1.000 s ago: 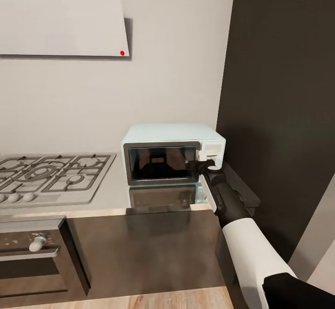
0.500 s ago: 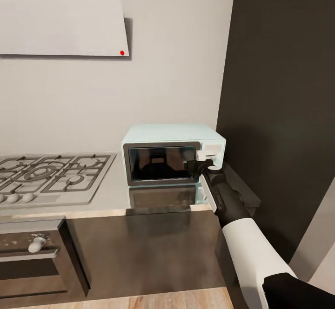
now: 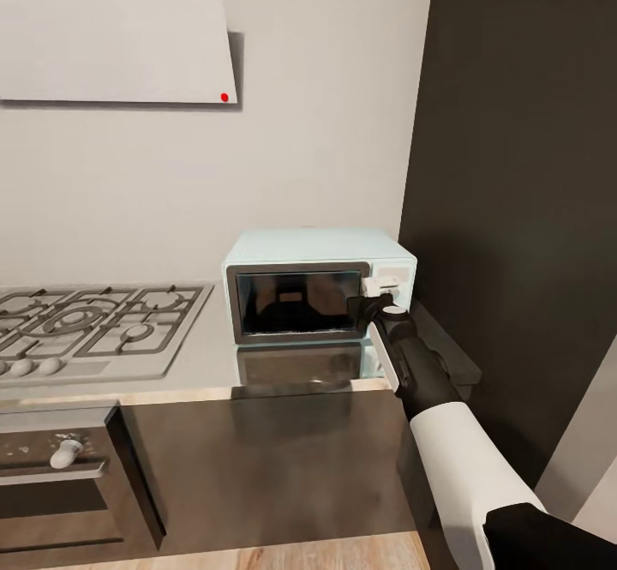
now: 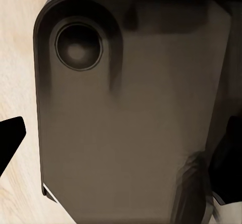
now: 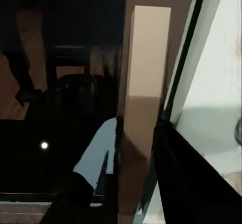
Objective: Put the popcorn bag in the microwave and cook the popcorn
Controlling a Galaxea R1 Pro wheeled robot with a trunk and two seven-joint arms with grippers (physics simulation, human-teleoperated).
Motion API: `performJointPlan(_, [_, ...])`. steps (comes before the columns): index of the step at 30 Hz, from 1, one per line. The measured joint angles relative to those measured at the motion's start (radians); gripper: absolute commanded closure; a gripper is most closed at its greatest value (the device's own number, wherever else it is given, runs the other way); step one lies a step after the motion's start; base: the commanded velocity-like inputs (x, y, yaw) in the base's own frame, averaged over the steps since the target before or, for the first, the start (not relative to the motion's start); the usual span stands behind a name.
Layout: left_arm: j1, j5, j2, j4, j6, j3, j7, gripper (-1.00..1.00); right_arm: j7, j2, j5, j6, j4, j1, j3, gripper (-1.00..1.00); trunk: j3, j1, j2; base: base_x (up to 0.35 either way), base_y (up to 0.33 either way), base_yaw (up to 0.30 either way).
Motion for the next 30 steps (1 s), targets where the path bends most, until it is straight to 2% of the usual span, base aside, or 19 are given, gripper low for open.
performJointPlan(18, [0.0,0.003,0.0,0.0,0.0,0.0,0.0,-1.0,0.001,0.001,-0.006,0.008,-0.003,0.0,0.001,1.0,0.0,0.0,0.0,-0.007,0.002,0.0])
performJointPlan(20, [0.0,0.003,0.0,0.001,0.0,0.0,0.0,-1.0,-0.002,0.0,0.005,0.009,-0.002,0.0,0.0,1.0,0.0,0.0,0.0,-0.201,0.115,0.0])
performJointPlan(21, [0.0,0.002,0.0,0.001,0.0,0.0,0.0,-1.0,-0.008,0.0,0.017,0.01,-0.002,0.0,0.0,1.0,0.0,0.0,0.0,-0.253,0.151,0.0])
performJointPlan(25, [0.0,0.001,0.0,0.001,0.0,0.0,0.0,-1.0,-0.067,0.0,0.007,0.009,0.0,0.0,0.0,1.0,0.0,0.0,0.0,-0.276,0.138,0.0])
performJointPlan(30, [0.0,0.001,0.0,0.001,0.0,0.0,0.0,-1.0,-0.091,0.0,0.004,0.01,0.001,0.0,0.0,1.0,0.0,0.0,0.0,-0.261,0.066,0.0])
